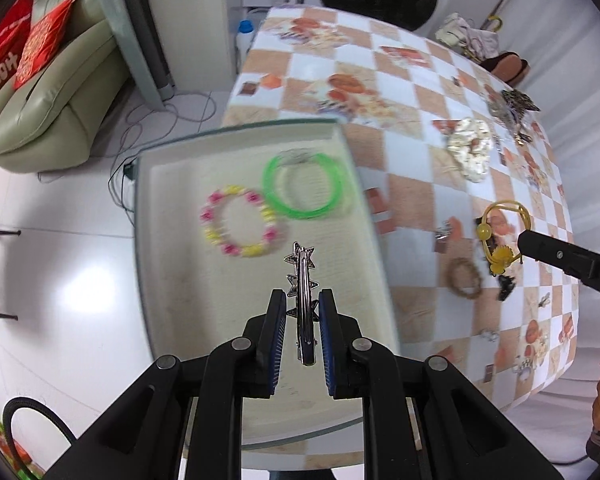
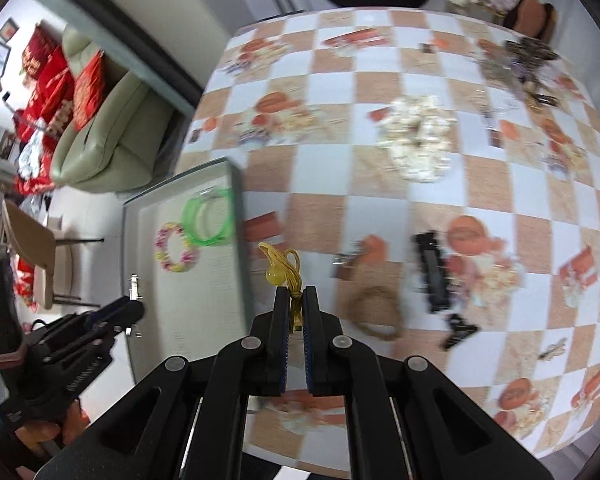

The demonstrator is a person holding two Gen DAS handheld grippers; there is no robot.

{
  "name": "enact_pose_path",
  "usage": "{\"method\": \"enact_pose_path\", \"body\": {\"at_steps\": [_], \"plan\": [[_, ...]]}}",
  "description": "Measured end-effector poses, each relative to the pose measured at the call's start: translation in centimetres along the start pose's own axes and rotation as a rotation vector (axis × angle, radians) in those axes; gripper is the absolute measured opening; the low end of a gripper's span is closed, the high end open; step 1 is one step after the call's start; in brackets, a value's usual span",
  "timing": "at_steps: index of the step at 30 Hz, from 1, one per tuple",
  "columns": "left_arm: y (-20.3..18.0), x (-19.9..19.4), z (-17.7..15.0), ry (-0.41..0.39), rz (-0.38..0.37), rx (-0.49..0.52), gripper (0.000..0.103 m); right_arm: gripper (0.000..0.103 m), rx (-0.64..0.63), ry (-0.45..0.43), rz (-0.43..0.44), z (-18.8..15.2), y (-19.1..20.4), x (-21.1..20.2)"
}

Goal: Organize jewelry
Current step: 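Carry the hair clip and hair tie into the tray and release both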

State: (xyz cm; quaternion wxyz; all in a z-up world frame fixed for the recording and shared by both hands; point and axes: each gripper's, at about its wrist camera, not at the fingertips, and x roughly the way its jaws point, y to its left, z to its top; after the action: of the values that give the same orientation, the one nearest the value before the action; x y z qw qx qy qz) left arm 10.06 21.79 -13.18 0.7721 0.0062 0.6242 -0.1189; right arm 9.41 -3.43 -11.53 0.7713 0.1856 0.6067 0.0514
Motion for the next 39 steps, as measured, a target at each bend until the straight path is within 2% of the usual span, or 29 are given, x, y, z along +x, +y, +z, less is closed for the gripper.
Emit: {"method": "enact_pose_path", "body": {"at_steps": [8,14,24,35,39], "plan": [[3.8,1.8,-1.4,0.033,0.007,-0.030,0.021,0.007,-0.076,0.046,0.047,0.4,6.5,3.3],[4.6,3.7,-1.3,0.049,0.022,-0.025,0.021,0.006,-0.084,0.115,0.061,0.6,9.0,6.9],[5.1,7.1,-1.4,0.102,0.085,0.004,0.021,0.006,-0.079,0.211,0.034,1.4,9.8,12.1],[5.2,8.3,-1.4,0.112,0.113,0.012,0.021,0.007,-0.069,0.313,-0.026,1.1,8.4,15.9],[4.7,8.6,-1.5,0.117,0.135,0.036,0.022,0.007,-0.065,0.319,-0.025,0.8,8.1,16.5]]}}
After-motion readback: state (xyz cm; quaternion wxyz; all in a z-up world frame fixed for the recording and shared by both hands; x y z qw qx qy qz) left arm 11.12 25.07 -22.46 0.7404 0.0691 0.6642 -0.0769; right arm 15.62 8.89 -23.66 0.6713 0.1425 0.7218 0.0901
